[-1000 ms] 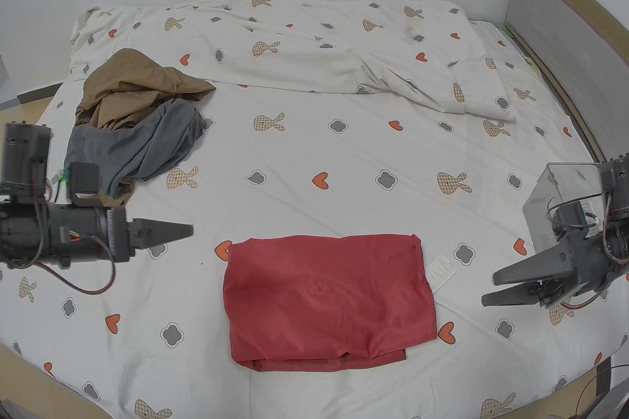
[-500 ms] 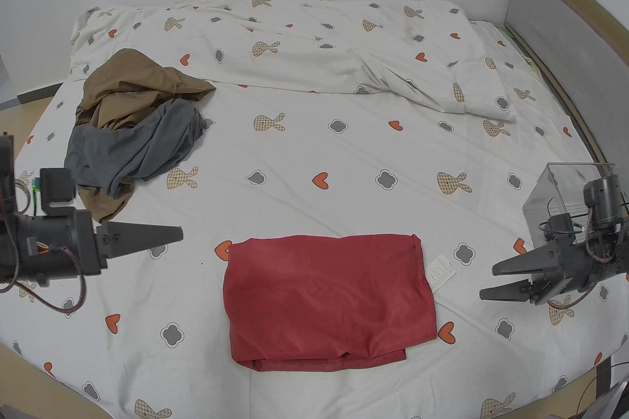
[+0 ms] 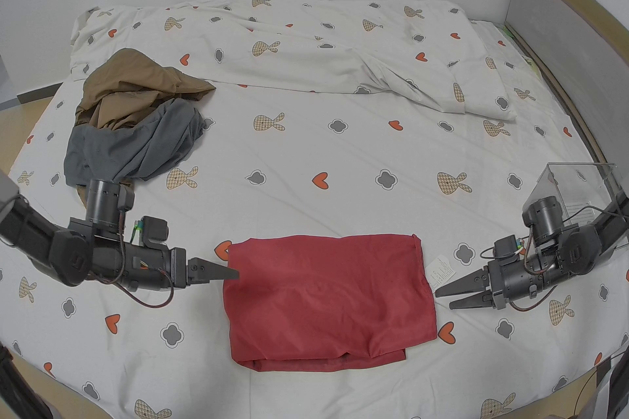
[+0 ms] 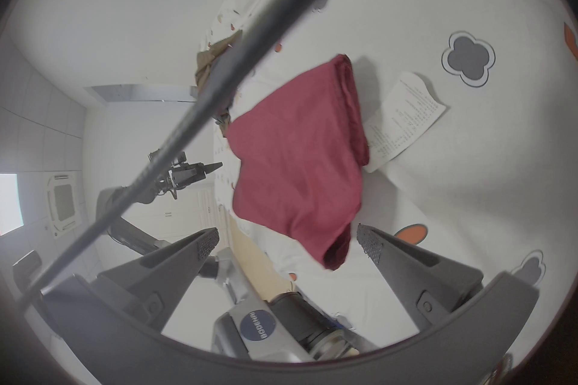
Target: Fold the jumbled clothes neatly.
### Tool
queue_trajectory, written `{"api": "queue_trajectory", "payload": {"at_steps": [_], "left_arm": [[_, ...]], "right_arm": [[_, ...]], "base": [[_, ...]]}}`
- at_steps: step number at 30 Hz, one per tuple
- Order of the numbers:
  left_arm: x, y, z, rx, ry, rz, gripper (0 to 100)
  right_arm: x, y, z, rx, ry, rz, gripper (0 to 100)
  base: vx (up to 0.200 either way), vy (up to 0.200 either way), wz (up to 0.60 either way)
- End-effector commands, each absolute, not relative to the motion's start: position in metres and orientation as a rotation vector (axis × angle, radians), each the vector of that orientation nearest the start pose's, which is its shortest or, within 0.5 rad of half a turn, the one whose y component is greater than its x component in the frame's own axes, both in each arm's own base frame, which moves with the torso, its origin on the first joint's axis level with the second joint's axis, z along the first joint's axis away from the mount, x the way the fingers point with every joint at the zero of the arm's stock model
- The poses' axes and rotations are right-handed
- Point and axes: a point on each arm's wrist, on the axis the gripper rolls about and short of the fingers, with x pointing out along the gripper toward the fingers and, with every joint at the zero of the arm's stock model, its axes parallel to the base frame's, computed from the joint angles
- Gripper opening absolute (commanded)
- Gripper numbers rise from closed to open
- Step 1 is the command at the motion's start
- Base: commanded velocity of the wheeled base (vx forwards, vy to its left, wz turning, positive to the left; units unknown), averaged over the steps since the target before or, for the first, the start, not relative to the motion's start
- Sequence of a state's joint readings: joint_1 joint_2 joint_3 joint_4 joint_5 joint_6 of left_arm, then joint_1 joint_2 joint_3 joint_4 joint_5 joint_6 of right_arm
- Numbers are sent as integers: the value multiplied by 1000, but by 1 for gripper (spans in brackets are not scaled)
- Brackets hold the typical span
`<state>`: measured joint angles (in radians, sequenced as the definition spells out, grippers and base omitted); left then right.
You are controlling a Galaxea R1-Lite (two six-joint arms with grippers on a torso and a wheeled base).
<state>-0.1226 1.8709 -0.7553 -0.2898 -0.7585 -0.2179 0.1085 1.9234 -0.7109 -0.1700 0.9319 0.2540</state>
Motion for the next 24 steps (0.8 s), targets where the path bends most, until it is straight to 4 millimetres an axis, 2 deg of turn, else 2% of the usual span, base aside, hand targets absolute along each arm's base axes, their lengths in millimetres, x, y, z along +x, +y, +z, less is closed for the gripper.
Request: {"api": "queue_trajectory", "payload": {"at_steps": [1,7,11,24], "left_arm": [[317,-50,36,-463,1008,-736,100],[322,-50,32,-451,1006,-740,100],[328,-52,27,-448,1008,-746,100],[344,-56,26,-438,983,-754,100]], "right_arm": [[300,60,23,619,1215,795,100],[315,60,18,602,1190,779,100],[322,70,18,579,1177,804,100],[350,82,10,559,1154,831,100]], "base": [[0,0,0],[0,0,0],[0,0,0],[0,0,0]]}}
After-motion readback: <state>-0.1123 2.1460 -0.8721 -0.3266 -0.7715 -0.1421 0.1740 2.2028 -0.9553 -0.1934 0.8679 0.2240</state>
